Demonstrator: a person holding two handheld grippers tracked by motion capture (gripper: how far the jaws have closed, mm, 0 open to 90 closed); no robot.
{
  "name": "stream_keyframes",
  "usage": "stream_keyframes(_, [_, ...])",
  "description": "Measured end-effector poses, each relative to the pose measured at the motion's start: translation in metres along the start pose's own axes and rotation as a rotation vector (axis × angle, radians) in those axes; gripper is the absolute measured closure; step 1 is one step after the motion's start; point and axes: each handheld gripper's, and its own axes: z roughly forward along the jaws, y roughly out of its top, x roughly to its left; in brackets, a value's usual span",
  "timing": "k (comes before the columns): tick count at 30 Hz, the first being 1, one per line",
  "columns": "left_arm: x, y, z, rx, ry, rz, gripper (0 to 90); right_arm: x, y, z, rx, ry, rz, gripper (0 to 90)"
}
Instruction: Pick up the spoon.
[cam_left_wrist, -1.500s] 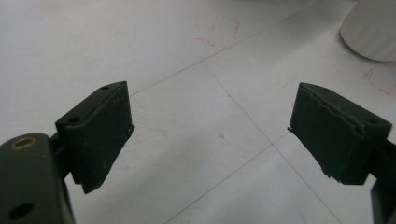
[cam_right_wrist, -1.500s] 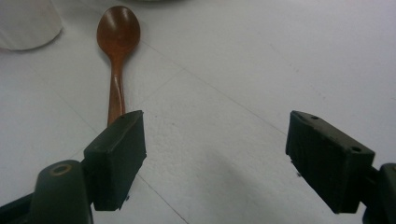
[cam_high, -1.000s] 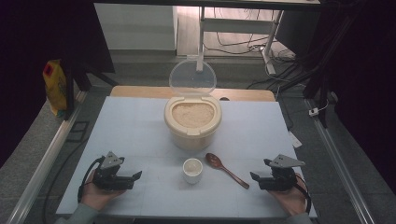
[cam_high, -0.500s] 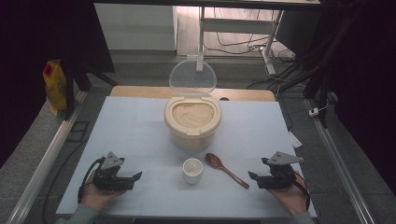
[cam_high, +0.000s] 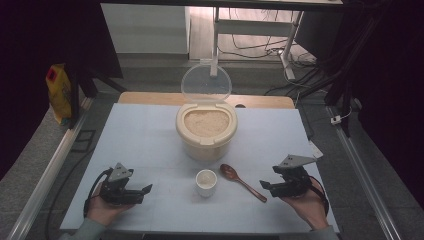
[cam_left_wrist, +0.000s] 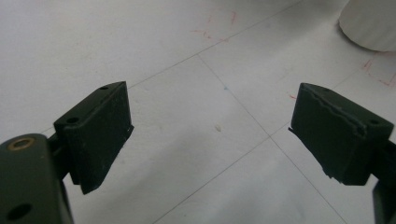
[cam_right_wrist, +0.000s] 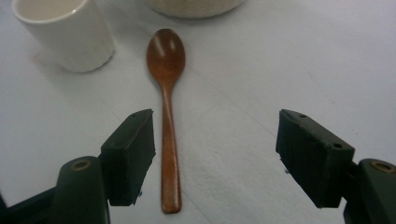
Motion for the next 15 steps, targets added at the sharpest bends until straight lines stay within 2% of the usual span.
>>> stream_keyframes(1, [0.000, 0.000, 0.000, 0.001, 0.000, -0.001, 12.2, 0.002, 0.006, 0.001, 0.025, 0.011, -0.007, 28.3])
stream_keyframes(8, [-0.001, 0.000, 0.003, 0.010, -0.006, 0.008, 12.1, 0.010, 0.027, 0.012, 0.091, 0.049, -0.038, 28.9])
stream_keyframes(12, [-0.001, 0.000, 0.003, 0.012, -0.006, 0.009, 12.1, 0.016, 0.033, 0.024, 0.148, 0.071, -0.057, 29.3])
stream_keyframes(13, [-0.001, 0.000, 0.003, 0.012, -0.005, 0.010, 12.1, 0.016, 0.033, 0.024, 0.148, 0.071, -0.057, 29.3])
stream_keyframes(15, [-0.001, 0.000, 0.003, 0.013, -0.004, 0.012, 12.1, 0.019, 0.033, 0.033, 0.200, 0.078, -0.063, 29.9])
